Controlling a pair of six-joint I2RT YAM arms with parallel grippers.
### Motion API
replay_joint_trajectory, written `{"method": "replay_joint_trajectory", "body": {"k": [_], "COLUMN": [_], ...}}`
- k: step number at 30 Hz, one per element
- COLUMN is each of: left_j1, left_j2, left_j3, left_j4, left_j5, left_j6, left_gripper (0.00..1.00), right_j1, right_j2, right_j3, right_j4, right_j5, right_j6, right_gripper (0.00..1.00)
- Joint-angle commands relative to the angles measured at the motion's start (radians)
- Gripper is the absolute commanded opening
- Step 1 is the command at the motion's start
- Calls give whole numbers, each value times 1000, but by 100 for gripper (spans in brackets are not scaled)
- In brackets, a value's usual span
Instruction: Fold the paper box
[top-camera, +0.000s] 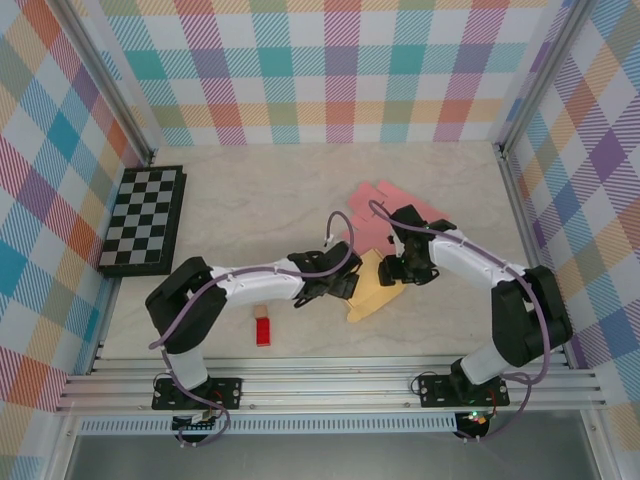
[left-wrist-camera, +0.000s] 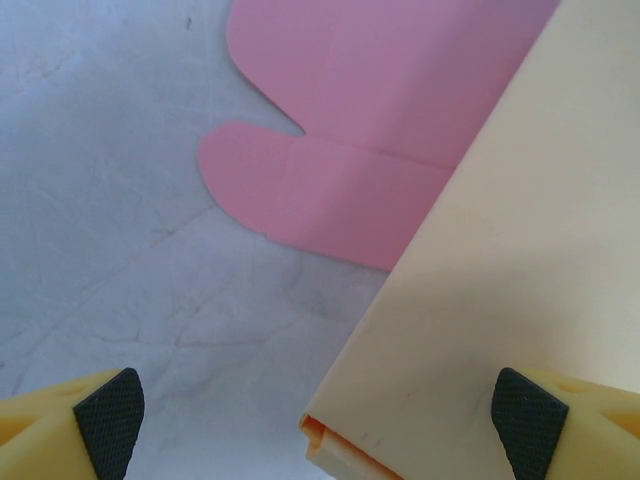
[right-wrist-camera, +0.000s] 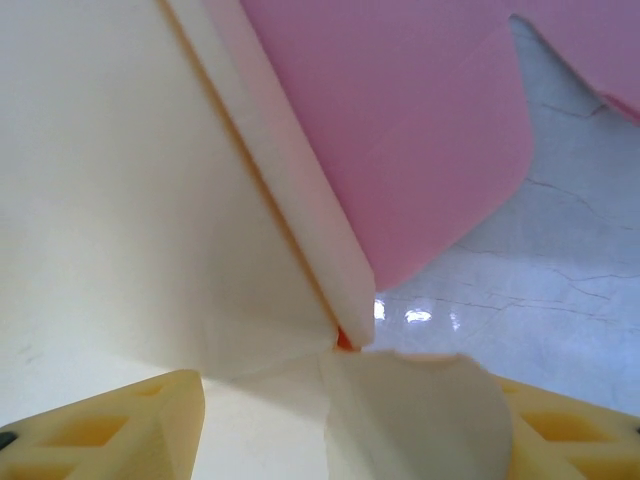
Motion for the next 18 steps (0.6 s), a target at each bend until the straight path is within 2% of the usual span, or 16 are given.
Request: {"method": "replay_joint_trajectory", "body": {"k": [1,4,8,12,18], "left_j1": [41,64,91,112,140], "left_j2": [72,102,116,92,55], "left_j3": [11,45,74,61,4], "left_j4": [-50,-34,-4,48,131], "left_j5": [-31,-34,-27,4,86], "left_j6": [69,128,209,280,314], "left_gripper": [93,93,93,93,93], "right_j1": [6,3,2,3,-5], "right_j2": [-50,-51,-45,-17,164], "right_j3": [30,36,62,109,246], "right_j4": [-34,-52,-55,5,97], "right_j5": [42,99,155,71,-10], "right_j6": [-11,-41,-86,-116,-212], "right_gripper": [66,70,70,69,68]}}
